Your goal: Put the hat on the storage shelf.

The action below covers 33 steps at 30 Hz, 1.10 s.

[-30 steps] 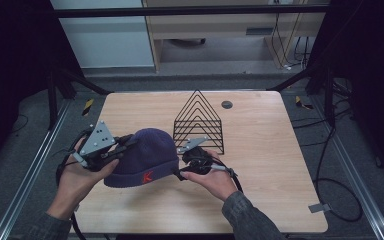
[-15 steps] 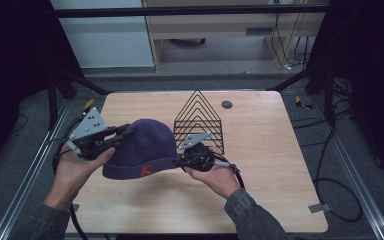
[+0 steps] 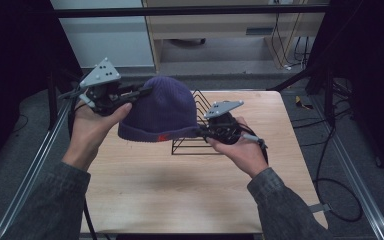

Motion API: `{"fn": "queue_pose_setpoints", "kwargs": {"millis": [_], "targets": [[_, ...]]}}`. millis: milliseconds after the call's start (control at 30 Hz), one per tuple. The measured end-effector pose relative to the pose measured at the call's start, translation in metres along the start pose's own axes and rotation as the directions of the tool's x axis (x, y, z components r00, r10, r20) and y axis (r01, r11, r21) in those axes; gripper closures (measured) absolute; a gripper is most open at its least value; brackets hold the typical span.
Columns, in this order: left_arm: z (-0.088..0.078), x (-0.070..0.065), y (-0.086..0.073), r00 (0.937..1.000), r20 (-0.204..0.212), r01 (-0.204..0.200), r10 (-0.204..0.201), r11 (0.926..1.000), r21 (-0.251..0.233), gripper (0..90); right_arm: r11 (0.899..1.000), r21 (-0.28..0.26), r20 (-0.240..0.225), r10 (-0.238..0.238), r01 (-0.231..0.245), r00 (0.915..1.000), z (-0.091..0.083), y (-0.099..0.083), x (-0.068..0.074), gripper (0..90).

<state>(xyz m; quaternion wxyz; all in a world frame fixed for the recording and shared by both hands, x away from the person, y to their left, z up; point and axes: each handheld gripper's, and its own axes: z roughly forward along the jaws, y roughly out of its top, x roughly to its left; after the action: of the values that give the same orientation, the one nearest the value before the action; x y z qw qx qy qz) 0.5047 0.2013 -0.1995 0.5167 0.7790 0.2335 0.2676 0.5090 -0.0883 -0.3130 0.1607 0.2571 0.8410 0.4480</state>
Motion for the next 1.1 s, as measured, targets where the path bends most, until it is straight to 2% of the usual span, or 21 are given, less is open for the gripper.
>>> {"fn": "queue_pose_setpoints", "kwargs": {"millis": [133, 267, 500, 633, 867, 1033, 1100], "targets": [[0.014, 0.006, 0.018, 0.9997, 0.014, 0.021, -0.021, 0.9991, -0.036, 79.9, 1.000, -0.016, 0.045, -0.002, 0.003, 0.9990, -0.013, 0.011, -0.017, 81.0], [0.035, 0.010, 0.027, 0.9989, 0.028, 0.038, -0.037, 0.9984, -0.042, 79.8, 1.000, -0.009, 0.092, 0.004, -0.003, 0.9957, -0.019, 0.015, -0.035, 81.0], [0.068, 0.017, 0.029, 0.9990, 0.030, 0.033, -0.032, 0.9994, -0.013, 79.8, 0.999, 0.013, 0.133, 0.031, -0.033, 0.9906, -0.018, 0.008, -0.059, 81.0], [0.083, 0.024, 0.029, 0.9978, 0.037, 0.056, -0.055, 0.9983, -0.015, 79.7, 0.999, 0.022, 0.153, 0.045, -0.049, 0.9871, -0.016, 0.004, -0.073, 81.0], [0.104, 0.024, 0.031, 0.9992, 0.032, 0.022, -0.023, 0.9997, 0.014, 79.7, 0.997, 0.041, 0.171, 0.058, -0.066, 0.9836, -0.015, -0.001, -0.085, 80.9], [0.117, 0.019, 0.024, 0.9990, 0.037, 0.023, -0.024, 0.9994, 0.026, 79.7, 0.995, 0.070, 0.182, 0.051, -0.064, 0.9819, -0.014, -0.009, -0.088, 80.9], [0.121, 0.017, 0.022, 0.9994, 0.033, 0.008, -0.009, 0.9989, 0.047, 79.6, 0.994, 0.078, 0.182, 0.055, -0.070, 0.9817, -0.013, -0.013, -0.089, 80.9]]}}
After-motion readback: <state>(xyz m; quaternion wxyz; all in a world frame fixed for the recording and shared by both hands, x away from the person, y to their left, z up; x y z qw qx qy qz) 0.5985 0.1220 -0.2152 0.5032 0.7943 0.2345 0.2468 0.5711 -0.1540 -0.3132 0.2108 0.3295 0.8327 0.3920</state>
